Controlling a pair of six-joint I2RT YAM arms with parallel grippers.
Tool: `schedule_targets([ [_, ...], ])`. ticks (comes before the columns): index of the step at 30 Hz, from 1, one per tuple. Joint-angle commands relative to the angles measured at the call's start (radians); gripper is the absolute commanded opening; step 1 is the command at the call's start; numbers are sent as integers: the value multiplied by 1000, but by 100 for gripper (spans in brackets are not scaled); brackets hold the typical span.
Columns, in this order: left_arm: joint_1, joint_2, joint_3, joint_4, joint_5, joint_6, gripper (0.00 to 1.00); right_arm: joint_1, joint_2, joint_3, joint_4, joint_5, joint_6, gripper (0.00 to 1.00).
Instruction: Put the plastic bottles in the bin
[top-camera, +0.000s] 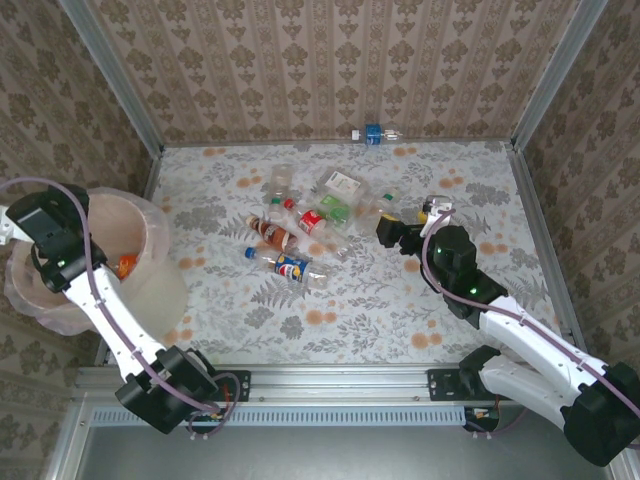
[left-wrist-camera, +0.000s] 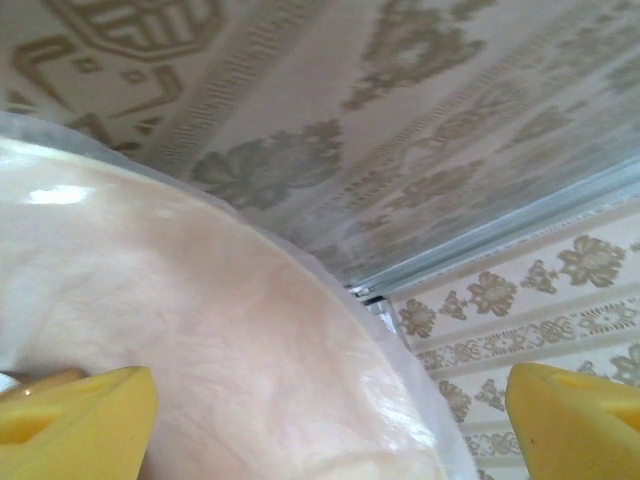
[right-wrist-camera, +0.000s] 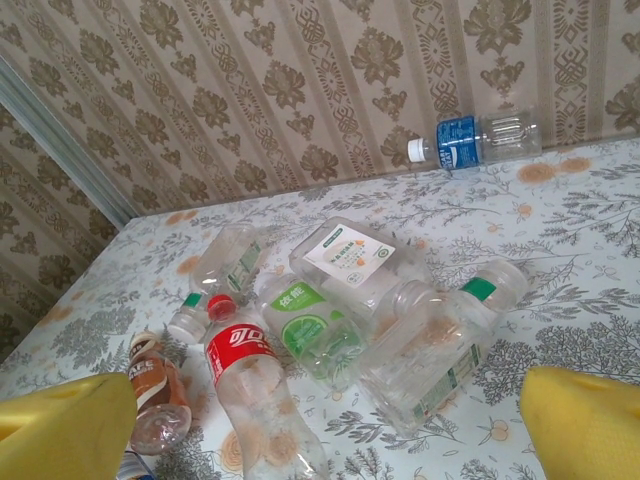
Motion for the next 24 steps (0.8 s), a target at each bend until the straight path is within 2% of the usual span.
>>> schedule_targets([
  [1, -52, -45, 60, -8, -19, 59, 94, -5, -17, -13, -9, -24, 23, 100],
  [6, -137, -60, 105, -28, -27, 105, 96, -5, -20, -17, -12, -44, 28, 100],
  [9, -230, -74, 142, -43, -62, 144, 97, -5, -25, -24, -14, -43, 31, 100],
  [18, -615, -75, 191, -33, -234, 263, 100, -5, -23, -44, -17, -60, 41, 100],
  [24, -869, -12, 198, -14, -325, 308, 100, -6, -26, -46, -20, -56, 48, 100],
])
